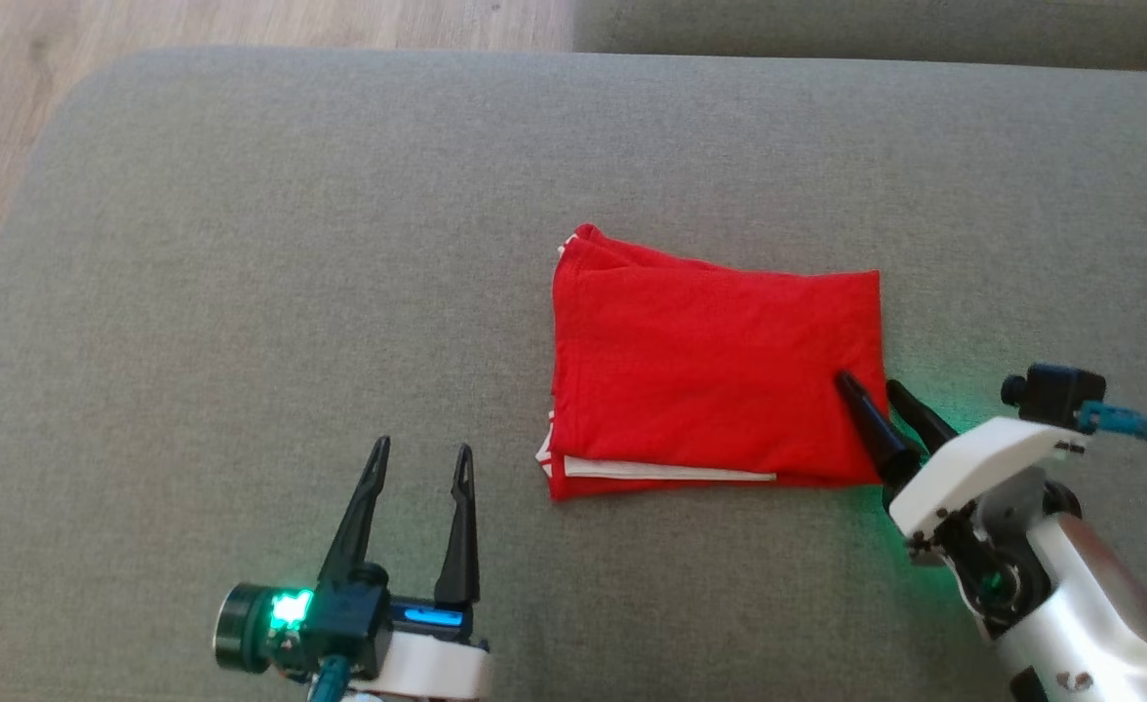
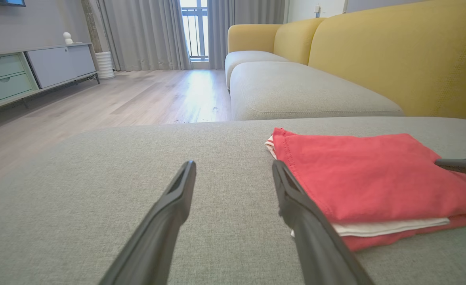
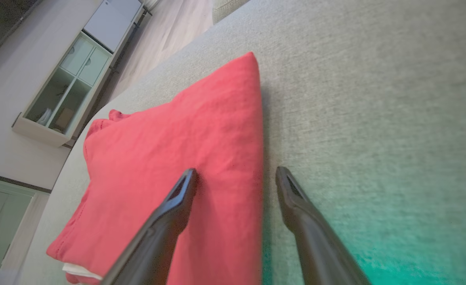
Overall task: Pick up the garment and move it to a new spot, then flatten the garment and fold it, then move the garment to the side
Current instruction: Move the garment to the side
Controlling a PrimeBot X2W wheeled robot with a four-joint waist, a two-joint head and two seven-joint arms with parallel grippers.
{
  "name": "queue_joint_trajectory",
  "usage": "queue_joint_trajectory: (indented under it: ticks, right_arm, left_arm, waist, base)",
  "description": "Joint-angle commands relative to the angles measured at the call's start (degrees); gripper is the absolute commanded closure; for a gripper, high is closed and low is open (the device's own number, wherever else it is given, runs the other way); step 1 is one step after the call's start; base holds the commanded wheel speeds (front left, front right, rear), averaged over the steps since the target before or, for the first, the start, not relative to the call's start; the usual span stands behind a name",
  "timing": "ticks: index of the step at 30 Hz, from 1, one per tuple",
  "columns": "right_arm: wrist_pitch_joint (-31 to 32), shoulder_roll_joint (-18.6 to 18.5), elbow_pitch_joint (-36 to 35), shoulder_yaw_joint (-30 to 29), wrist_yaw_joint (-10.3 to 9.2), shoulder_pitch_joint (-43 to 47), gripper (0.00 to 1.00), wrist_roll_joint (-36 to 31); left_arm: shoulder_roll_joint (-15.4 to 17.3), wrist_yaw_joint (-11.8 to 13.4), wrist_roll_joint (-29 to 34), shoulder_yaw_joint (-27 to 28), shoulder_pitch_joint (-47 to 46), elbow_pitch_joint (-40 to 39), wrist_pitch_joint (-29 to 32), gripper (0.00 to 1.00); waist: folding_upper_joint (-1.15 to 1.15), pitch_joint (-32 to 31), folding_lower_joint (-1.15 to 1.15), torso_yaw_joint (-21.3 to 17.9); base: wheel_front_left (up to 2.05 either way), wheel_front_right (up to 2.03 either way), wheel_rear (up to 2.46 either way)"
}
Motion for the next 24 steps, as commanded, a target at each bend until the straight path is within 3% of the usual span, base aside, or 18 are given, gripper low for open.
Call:
queue_joint_trajectory:
  ticks: [1,2,3,8,11,16,24]
  right_arm:
    - [0.26,-1.03,-1.19,1.42,-0.05,-2.14,0.54,1.29]
    - [0.33,-1.17,-1.02,1.89,-0.05,-2.4,0.85,1.99]
    - [0.19,-1.31,-0.88,2.28,-0.05,-2.6,1.0,2.63]
    - [-1.88,-2.44,-0.97,3.35,-0.05,-3.35,1.0,4.17]
    - [-3.13,-5.02,-1.43,3.75,-0.05,-4.15,1.0,4.18]
    - [-3.28,-12.54,-2.41,2.46,-0.05,-7.06,1.0,3.47]
    - [-2.94,-25.07,-3.24,-5.03,-0.05,-13.14,1.0,2.74]
  left_arm:
    - [-0.33,0.17,0.09,1.23,-2.1,-1.39,-0.55,0.0]
    - [-0.34,0.22,0.09,1.04,-2.23,-1.27,-0.55,0.0]
    - [-0.35,0.3,0.08,0.88,-2.31,-1.15,-0.55,0.0]
    - [-0.37,0.69,0.06,0.69,-2.46,-0.83,-0.55,0.0]
    - [-0.37,0.84,-0.05,0.82,-2.38,-1.19,-0.55,0.0]
    - [-0.38,1.61,-1.07,1.53,-2.81,-2.4,-0.55,0.0]
    - [-0.38,-1.15,-2.42,1.72,-7.48,-4.1,-0.55,0.0]
  waist:
    - [0.0,0.2,-0.01,0.24]
    - [0.0,0.22,-0.01,0.33]
    - [0.0,0.21,-0.01,0.37]
    - [0.0,0.11,-0.01,-0.1]
    - [0.0,0.37,-0.01,-1.46]
    - [0.0,2.72,-0.01,-5.47]
    - [0.0,10.04,-0.01,-10.57]
  base:
    - [0.0,0.0,0.0]
    - [0.0,0.0,0.0]
    - [0.0,0.0,0.0]
    - [0.0,0.0,0.0]
    - [0.0,0.0,0.0]
    - [0.0,0.0,0.0]
    - [0.0,0.0,0.0]
